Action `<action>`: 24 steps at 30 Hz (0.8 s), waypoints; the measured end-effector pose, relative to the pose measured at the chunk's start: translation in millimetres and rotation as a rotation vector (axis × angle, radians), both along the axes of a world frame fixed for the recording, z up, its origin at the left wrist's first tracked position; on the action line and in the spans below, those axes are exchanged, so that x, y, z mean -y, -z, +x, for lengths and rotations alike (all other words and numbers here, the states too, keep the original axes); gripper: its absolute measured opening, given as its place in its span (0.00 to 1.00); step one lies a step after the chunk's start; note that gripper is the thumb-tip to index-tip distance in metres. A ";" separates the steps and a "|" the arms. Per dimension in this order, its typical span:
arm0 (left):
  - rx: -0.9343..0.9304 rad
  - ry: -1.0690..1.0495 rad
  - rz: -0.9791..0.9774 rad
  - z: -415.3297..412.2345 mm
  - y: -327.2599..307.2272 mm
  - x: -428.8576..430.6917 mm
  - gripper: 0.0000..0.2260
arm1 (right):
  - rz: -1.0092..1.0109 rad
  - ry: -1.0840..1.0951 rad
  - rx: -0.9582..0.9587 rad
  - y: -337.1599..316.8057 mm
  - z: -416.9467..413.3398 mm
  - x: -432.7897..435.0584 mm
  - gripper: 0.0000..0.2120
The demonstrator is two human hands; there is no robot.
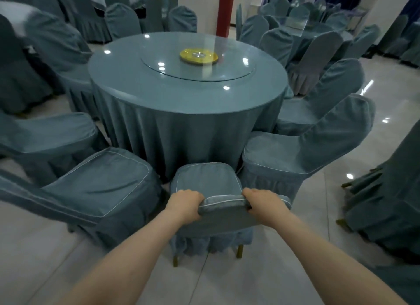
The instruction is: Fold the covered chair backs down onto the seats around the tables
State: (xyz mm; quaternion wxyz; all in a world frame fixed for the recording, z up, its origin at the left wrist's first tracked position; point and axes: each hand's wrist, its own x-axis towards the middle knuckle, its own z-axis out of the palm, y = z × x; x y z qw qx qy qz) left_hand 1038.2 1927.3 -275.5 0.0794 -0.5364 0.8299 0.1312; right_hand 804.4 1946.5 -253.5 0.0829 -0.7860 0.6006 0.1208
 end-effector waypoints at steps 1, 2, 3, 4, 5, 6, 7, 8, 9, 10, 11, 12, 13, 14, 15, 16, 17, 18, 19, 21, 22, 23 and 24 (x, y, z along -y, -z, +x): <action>0.003 0.010 0.005 1.5 -0.6 -2.3 0.06 | 0.004 -0.019 -0.009 -0.5 -0.4 -2.6 0.10; 0.003 0.012 0.011 3.9 -1.5 -6.2 0.06 | 0.004 -0.046 -0.021 -1.3 0.1 -5.6 0.11; 0.001 0.021 0.018 5.4 -2.1 -8.0 0.05 | 0.002 -0.070 -0.034 -2.2 -0.3 -7.4 0.11; 0.002 0.030 0.031 8.1 -2.6 -10.6 0.05 | 0.002 -0.095 -0.045 -3.0 0.5 -9.4 0.11; 0.004 0.040 0.047 10.9 -3.6 -12.9 0.06 | 0.006 -0.114 -0.052 -3.5 1.6 -11.1 0.11; 0.000 0.048 0.060 13.5 -4.0 -13.9 0.07 | 0.009 -0.124 -0.055 -3.9 2.5 -12.1 0.11; -0.004 0.051 0.070 15.2 -4.8 -14.1 0.08 | 0.014 -0.122 -0.053 -4.5 3.1 -12.4 0.12; -0.013 0.051 0.078 17.0 -5.0 -14.1 0.09 | 0.025 -0.110 -0.040 -6.1 3.6 -12.2 0.12; -0.026 0.050 0.092 18.0 -5.3 -14.5 0.10 | 0.045 -0.087 -0.012 -8.4 3.3 -11.8 0.11; -0.046 0.048 0.107 18.6 -5.2 -13.7 0.11 | 0.071 -0.059 0.032 -11.1 2.1 -10.1 0.11; -0.071 0.048 0.130 19.3 -5.3 -13.4 0.12 | 0.099 -0.031 0.084 -14.0 0.3 -9.0 0.10; -0.109 0.049 0.159 20.7 -5.9 -13.0 0.12 | 0.125 -0.010 0.131 -16.9 -0.9 -8.3 0.10; -0.161 0.043 0.196 21.9 -7.1 -11.1 0.12 | 0.146 0.002 0.166 -20.4 -2.0 -7.4 0.11; -0.217 0.036 0.237 23.9 -9.1 -8.3 0.12 | 0.163 0.002 0.183 -24.0 -1.9 -5.9 0.11; -0.258 0.036 0.269 26.2 -11.2 -4.8 0.16 | 0.172 -0.005 0.182 -26.5 -0.2 -5.0 0.11; -0.287 0.049 0.292 25.7 -13.1 -2.2 0.20 | 0.170 -0.019 0.163 -27.0 0.1 -5.2 0.10; -0.291 0.061 0.295 25.5 -15.2 -1.1 0.22 | 0.159 -0.042 0.131 -27.5 3.0 -5.1 0.09; -0.277 0.080 0.286 23.4 -16.1 -1.3 0.22 | 0.142 -0.059 0.096 -27.3 5.5 -5.6 0.09; -0.242 0.093 0.272 19.7 -16.0 -2.2 0.21 | 0.128 -0.069 0.067 -27.5 7.5 -5.7 0.09; -0.150 0.110 0.216 12.7 -11.4 -6.8 0.20 | 0.111 -0.088 0.026 -26.8 10.9 -7.0 0.11; -0.116 0.117 0.176 10.6 -9.2 -8.8 0.18 | 0.104 -0.108 0.009 -26.2 12.1 -7.4 0.12; -0.093 0.122 0.137 9.2 -8.1 -9.8 0.16 | 0.098 -0.132 -0.008 -26.2 12.6 -7.0 0.12; -0.079 0.128 0.109 8.9 -8.4 -11.1 0.15 | 0.093 -0.161 -0.020 -26.8 12.9 -7.1 0.11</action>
